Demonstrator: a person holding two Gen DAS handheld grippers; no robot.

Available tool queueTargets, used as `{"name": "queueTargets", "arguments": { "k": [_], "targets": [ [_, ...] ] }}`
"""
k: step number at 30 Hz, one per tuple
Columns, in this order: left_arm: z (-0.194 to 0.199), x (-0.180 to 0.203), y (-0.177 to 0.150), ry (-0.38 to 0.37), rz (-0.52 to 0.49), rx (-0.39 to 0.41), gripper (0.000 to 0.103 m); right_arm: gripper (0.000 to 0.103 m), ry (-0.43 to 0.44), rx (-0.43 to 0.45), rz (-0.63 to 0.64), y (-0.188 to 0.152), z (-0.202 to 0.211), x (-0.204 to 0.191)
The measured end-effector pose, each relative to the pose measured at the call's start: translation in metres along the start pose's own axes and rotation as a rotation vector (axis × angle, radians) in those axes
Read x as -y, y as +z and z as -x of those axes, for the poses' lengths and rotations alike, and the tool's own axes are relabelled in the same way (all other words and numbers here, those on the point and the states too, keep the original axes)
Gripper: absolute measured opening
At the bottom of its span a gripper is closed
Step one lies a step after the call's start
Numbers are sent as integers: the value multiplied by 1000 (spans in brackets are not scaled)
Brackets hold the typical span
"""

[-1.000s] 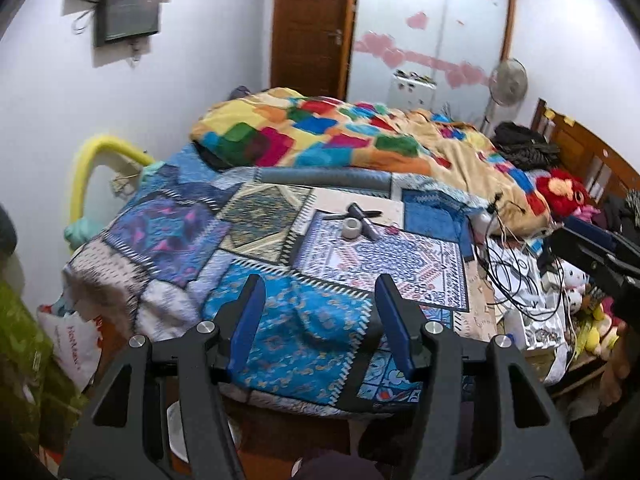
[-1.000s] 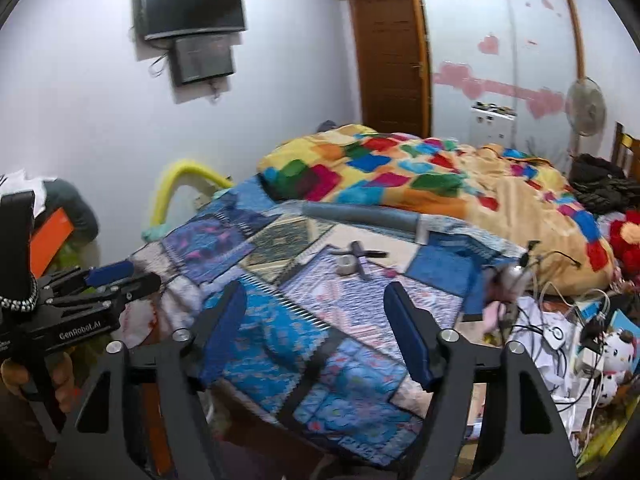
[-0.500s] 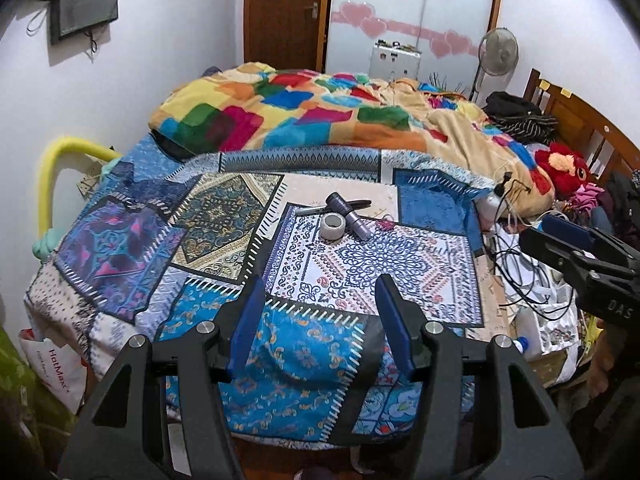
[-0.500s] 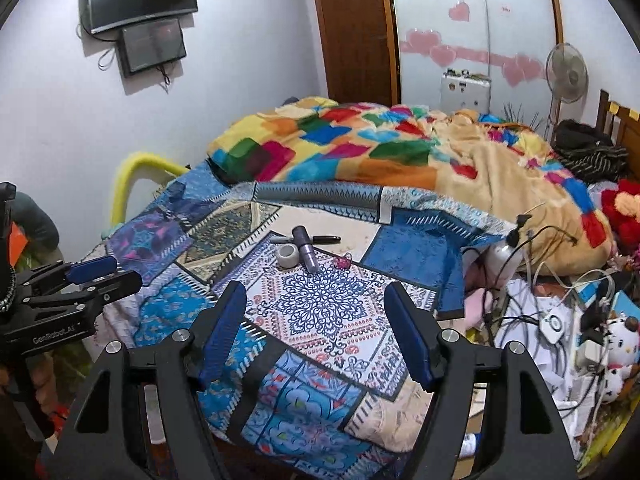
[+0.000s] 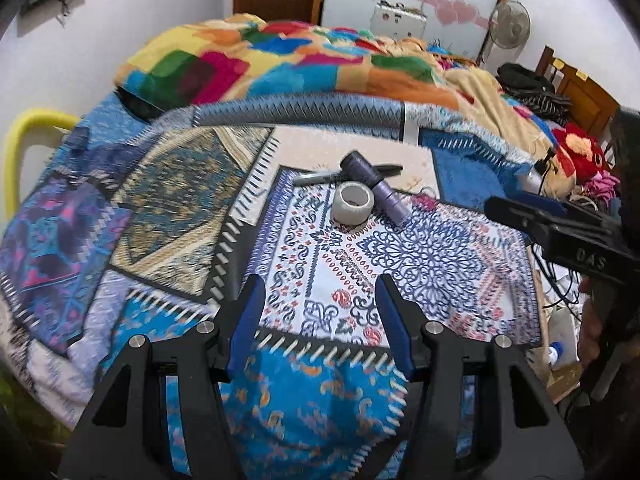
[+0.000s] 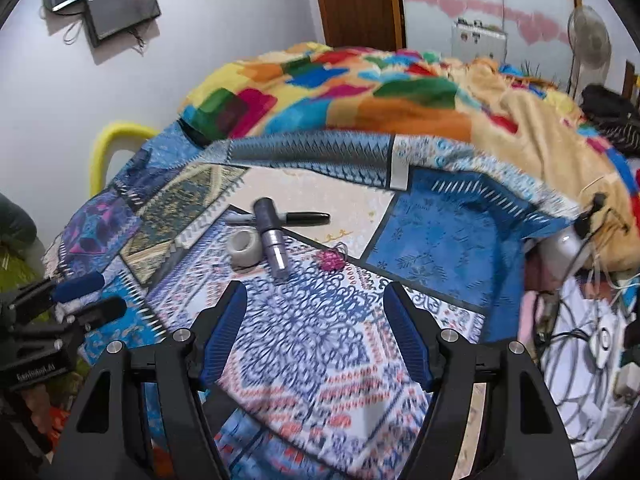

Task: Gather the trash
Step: 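Move both tools back over the items on the bed, then grasp the pink hair clip with the right gripper while the left gripper grasps the white tape roll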

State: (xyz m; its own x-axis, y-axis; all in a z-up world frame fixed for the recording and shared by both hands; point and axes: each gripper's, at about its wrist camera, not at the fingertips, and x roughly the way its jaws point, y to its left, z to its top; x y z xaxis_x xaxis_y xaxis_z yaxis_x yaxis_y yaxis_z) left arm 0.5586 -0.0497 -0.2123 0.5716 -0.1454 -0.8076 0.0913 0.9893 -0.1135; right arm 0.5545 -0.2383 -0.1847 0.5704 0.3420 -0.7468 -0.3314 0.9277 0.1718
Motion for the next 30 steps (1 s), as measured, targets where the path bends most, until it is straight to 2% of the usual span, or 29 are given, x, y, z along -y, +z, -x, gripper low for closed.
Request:
{"name": "queueTargets", "arguments": {
  "k": [2,10,17,19,20,25,29,30],
  "targets": [
    [-18,0,3,-15,-11,-16,56,65,-6,-17,0,2,-15,5],
    [-69,-1,17,-77,6,-48,56,36,-13,-67,2,11,-69,10],
    [-88,3,31,-100,15,-46,56,32,-18,-48,51,8,-85,-1],
    [-93,7,34,-102,9,-46,56,22,-44,-35,71,7,-85,-3],
    [-94,8,35,-94,3,-38,56,20,-49,-35,77,7,-86,-3],
    [-100,19,43,-81,-20,-30,56,20,-55,-13,76,4,-78,-3],
    [-103,27,49,-35,-50,-3,56,20,-29,11,41,1,-63,-2],
    [-104,28,51,-33,-51,-2,47,20,-21,14,37,1,-60,-2]
  ]
}}
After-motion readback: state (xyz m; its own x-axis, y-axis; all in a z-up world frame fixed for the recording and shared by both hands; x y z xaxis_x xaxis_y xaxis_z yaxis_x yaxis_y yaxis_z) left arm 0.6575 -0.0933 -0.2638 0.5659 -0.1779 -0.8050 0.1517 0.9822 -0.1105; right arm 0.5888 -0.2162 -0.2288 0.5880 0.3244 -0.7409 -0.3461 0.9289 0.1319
